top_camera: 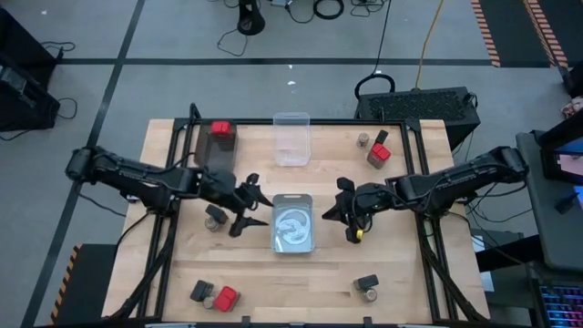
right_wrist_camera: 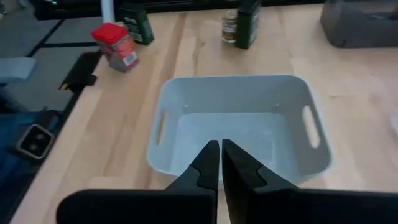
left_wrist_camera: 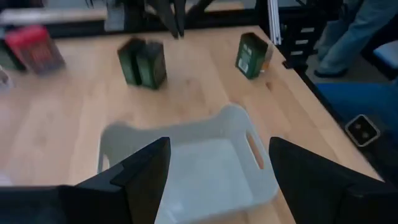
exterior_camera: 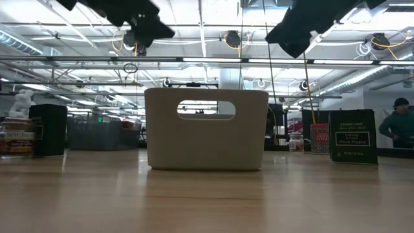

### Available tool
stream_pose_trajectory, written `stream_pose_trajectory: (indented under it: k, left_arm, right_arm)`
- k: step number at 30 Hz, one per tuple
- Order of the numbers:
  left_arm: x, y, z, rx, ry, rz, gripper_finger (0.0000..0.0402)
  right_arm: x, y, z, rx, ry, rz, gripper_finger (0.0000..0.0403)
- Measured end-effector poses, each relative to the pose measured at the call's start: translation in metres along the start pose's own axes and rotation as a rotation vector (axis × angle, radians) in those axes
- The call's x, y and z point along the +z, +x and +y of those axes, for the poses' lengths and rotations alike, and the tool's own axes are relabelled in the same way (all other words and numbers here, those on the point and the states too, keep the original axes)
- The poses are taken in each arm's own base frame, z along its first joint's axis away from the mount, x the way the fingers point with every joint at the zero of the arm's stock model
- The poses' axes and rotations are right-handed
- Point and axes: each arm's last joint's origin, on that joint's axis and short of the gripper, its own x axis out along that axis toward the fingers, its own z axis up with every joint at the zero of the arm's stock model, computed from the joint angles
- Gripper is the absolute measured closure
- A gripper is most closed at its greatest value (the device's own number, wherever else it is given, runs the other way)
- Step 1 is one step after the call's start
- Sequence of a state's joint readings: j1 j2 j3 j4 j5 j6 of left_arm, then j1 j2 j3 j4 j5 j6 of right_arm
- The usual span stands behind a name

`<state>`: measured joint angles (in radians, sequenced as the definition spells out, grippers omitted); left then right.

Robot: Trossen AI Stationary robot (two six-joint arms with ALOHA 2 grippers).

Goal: Sort spices by type
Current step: Put the red seasoning can into the black transparent bin

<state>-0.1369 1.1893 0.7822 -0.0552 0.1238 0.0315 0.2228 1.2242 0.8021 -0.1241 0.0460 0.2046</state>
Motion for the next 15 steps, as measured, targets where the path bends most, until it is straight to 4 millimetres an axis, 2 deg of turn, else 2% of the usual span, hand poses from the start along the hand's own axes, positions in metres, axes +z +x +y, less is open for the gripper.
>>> stream_pose_trajectory:
  k: [7, 15]
  left_arm:
    - [0.013, 0.008, -0.021, 0.010, 0.160, -0.149, 0.0123]
    - [0.008, 0.010, -0.038, -0.062, 0.022, -0.085, 0.0123]
  right_arm:
    - [0.001, -0.001, 0.013, 0.046, 0.002, -0.025, 0.0380]
    - [-0.003, 0.002, 0.027, 0.093, 0.014, -0.014, 0.0294]
